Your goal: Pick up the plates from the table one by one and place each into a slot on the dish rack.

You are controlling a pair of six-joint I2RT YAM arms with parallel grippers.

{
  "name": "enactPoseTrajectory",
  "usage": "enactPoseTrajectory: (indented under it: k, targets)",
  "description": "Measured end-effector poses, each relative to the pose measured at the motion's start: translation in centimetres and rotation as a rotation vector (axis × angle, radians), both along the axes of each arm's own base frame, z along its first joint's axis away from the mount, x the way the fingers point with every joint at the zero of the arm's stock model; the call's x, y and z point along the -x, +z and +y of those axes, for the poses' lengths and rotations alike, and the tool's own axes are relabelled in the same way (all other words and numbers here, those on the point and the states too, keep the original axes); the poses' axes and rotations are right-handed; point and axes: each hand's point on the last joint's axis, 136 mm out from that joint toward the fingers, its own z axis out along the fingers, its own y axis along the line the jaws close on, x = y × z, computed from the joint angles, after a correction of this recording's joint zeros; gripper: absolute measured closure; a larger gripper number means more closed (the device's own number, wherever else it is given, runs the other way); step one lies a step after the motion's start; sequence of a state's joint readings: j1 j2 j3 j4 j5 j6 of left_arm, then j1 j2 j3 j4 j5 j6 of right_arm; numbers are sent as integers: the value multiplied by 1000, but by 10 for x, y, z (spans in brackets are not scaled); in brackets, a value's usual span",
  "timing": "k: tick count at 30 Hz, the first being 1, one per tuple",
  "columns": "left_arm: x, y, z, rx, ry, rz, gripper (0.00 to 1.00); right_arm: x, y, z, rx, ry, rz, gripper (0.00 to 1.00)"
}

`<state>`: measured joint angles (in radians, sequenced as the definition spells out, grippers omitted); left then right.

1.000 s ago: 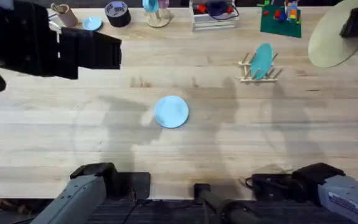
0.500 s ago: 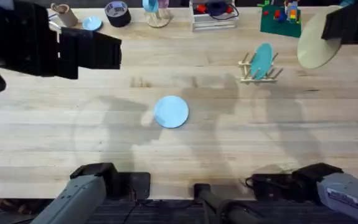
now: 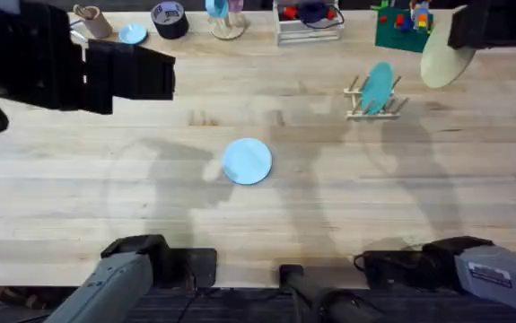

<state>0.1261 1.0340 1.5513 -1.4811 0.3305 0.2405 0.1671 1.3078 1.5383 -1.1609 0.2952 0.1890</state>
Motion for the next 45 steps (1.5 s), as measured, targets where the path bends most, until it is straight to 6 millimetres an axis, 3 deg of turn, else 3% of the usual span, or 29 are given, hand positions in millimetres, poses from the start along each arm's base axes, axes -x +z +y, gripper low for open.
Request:
enactPoseTrajectory:
  k: [17,27,36,45]
  targets:
    - [0,0,0,-2,2,0,8,-39,-46,0,27,29,119,970]
    - [0,0,0,-2,2,0,8,-51,-78,4,29,38,209,970]
    - [0,0,1,-2,2,0,8,-61,-84,5,27,39,201,971]
    - [0,0,0,-2,2,0,8,-66,-107,2,33,31,267,971]
